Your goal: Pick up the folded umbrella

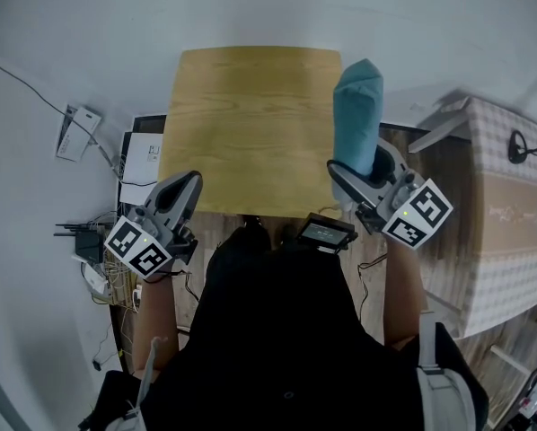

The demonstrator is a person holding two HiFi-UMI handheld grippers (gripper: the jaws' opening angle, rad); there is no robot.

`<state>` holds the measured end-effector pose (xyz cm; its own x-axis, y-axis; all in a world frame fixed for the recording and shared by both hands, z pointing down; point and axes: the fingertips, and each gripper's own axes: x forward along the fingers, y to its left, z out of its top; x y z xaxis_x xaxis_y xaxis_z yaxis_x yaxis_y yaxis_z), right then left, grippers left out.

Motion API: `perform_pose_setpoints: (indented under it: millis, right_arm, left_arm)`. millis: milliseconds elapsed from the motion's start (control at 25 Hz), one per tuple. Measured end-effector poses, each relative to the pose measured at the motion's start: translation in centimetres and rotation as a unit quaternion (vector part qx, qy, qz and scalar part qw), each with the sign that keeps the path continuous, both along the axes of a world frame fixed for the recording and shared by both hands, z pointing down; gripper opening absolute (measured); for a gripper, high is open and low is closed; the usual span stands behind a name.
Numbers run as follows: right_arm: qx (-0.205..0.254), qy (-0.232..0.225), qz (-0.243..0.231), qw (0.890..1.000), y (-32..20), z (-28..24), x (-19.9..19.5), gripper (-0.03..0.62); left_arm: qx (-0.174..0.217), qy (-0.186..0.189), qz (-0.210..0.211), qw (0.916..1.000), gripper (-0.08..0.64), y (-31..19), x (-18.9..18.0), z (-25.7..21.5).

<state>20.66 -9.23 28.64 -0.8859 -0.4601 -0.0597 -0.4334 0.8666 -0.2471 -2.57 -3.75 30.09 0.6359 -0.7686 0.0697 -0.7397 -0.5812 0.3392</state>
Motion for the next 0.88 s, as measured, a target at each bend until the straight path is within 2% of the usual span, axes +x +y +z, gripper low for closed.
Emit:
perform_pose_setpoints:
  millis: [200,400,880]
  right_arm:
    - [0.002,0.006,-0.006,1.0,0.6,0.8,0.4,0.295]
    - [-0.006,-0.007,-0.012,1.0,0.4,0.9,1.0,0.295]
    - [-0.029,-0.008,-0.031,0.999,0.8,2.0,-0.3,0.295]
  left_arm:
    - [-0.009,-0.005,0.002,0.9999,0.011,0.4,1.0,0.4]
    - [-0.011,-0.009,0.005,0.9999,0.011,0.7,2.0,0.6]
    - [-0.014,-0.007,0.025,0.9996,0.011,0.8,3.2,0.9]
